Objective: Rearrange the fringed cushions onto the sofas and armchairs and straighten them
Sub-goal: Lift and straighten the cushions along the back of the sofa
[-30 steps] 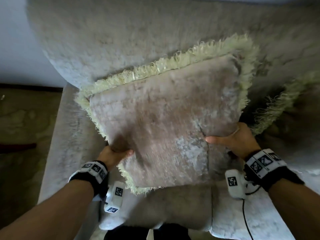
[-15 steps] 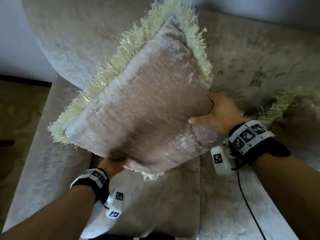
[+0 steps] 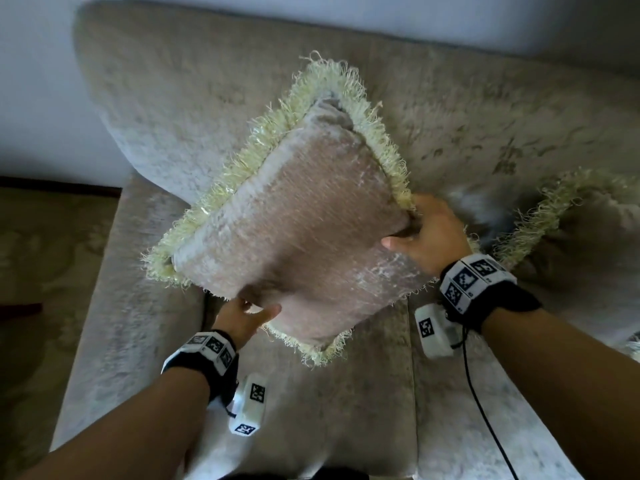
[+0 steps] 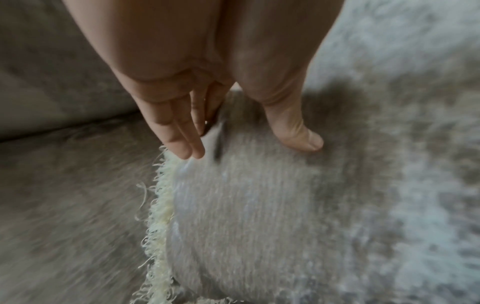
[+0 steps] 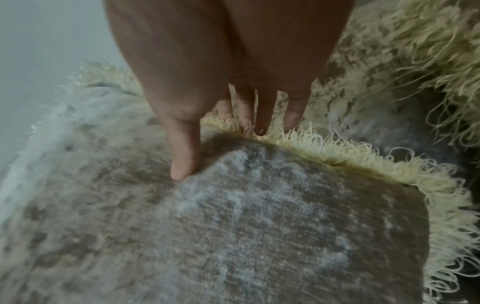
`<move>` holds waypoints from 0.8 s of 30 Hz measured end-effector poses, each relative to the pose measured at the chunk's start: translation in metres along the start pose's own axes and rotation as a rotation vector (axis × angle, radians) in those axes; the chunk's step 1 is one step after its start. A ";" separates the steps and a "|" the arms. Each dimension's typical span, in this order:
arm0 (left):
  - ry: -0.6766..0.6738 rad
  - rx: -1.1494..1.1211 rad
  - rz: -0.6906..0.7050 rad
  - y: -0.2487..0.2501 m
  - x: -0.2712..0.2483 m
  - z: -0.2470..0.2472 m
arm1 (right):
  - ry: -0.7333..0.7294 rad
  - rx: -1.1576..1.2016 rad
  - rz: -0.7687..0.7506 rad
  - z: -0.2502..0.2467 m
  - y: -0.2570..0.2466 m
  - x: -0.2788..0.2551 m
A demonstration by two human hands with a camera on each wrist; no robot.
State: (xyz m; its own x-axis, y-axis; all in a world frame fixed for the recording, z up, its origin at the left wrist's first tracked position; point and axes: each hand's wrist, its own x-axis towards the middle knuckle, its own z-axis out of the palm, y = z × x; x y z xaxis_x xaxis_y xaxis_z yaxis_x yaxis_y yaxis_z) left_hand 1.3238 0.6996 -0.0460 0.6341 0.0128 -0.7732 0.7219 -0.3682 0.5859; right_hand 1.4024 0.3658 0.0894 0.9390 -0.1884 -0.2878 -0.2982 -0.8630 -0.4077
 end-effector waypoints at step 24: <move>-0.293 0.994 0.827 0.228 -0.236 0.121 | -0.044 -0.093 0.452 -0.165 0.071 -0.297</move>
State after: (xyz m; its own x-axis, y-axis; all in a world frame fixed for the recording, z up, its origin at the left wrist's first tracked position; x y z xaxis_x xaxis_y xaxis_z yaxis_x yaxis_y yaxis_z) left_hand 1.3057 0.5004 0.2408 0.6119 -0.6972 -0.3736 -0.4347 -0.6910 0.5775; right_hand 1.1305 0.2830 0.2894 0.7097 -0.5366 -0.4564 -0.6571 -0.7378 -0.1545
